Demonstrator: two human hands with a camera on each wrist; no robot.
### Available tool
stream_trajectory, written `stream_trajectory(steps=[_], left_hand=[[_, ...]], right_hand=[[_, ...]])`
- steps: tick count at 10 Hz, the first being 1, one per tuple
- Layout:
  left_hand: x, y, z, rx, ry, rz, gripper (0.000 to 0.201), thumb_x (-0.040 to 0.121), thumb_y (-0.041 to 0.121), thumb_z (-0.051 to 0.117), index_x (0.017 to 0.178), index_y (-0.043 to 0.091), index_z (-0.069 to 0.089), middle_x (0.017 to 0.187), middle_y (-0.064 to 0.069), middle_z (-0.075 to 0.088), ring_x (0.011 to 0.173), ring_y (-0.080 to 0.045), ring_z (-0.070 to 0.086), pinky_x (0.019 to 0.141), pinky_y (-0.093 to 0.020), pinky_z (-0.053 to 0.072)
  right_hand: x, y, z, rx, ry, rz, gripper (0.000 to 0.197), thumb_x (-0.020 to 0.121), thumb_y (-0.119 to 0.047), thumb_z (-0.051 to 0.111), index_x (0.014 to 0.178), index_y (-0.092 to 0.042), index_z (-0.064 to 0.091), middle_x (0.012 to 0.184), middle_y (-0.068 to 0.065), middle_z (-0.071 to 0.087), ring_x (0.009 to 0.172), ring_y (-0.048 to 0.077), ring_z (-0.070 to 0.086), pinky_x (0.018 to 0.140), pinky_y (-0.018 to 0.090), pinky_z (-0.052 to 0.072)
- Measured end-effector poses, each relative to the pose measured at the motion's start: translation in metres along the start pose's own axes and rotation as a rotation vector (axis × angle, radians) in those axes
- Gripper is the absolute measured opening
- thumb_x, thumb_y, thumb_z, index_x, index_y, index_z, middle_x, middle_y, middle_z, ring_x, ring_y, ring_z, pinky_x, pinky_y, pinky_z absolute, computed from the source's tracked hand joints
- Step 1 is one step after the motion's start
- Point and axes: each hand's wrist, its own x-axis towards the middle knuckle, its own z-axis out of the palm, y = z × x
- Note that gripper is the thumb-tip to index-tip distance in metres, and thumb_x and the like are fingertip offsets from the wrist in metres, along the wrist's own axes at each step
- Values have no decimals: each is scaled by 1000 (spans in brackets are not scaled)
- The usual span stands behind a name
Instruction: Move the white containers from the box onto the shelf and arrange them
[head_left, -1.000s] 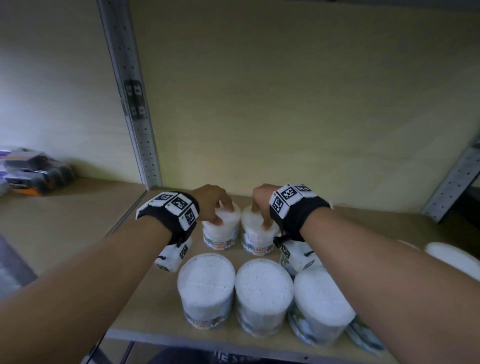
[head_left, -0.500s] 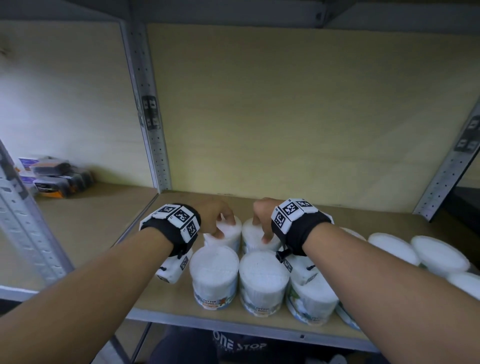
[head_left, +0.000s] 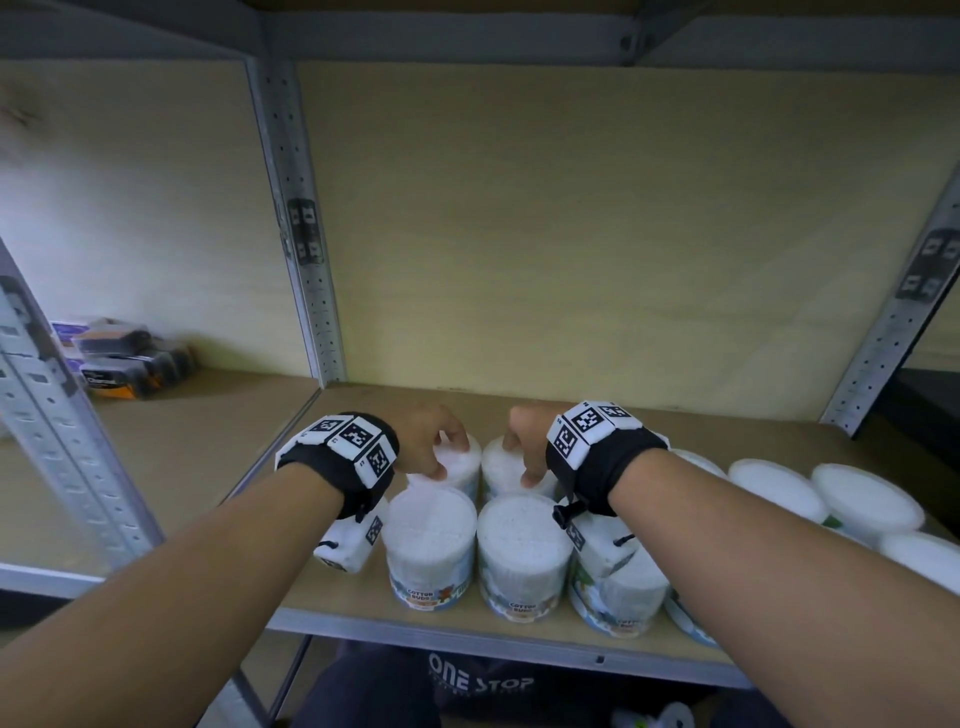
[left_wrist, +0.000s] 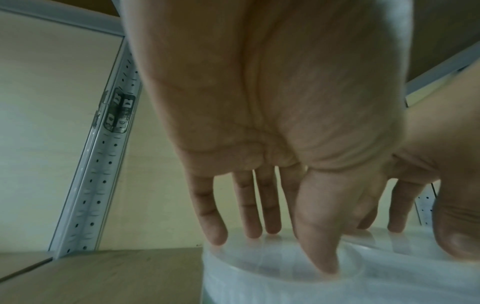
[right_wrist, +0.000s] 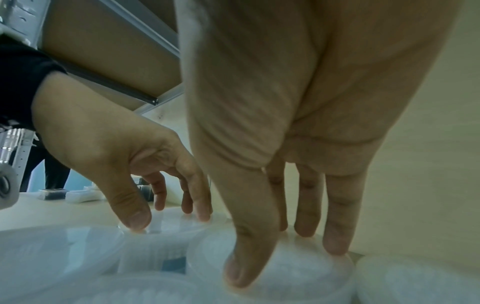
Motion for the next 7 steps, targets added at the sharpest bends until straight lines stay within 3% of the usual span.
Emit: stream_trajectory(steps=[1,2,5,7], left_hand=[[0,6,1,-4,11,-46,47,82,26,67,128,26,54,131,6,52,112,-13,54,87,-22,43],[0,17,1,16,63,-48,47,86,27,63,132,23,52,131,3,53,113,-15,54,83,-20,39],[9,67,8,-73,117,-65,47,89,26,61,133,12,51,134,-5,55,119,-21,53,97,-28,42],[9,100,13,-100,83,-54,50,90,33,59,135,14,50,139,-4,51,124,-21,51,101,-31,42]], right_hand=[[-64,-23,-21,113,29,-5,67,60,-33,81,122,-21,57,120,4,65,103,29,65,89,40,53],[-80,-23,-21,224,21,15,59,78,-14,75,133,-6,52,134,9,55,122,27,55,101,34,46],[-134,6,-14,341,152,25,43,88,-26,63,129,-17,58,133,2,58,119,21,57,96,27,44],[-180,35,-6,343,194,71,47,89,-32,61,134,-18,54,140,5,52,127,22,50,103,32,41]])
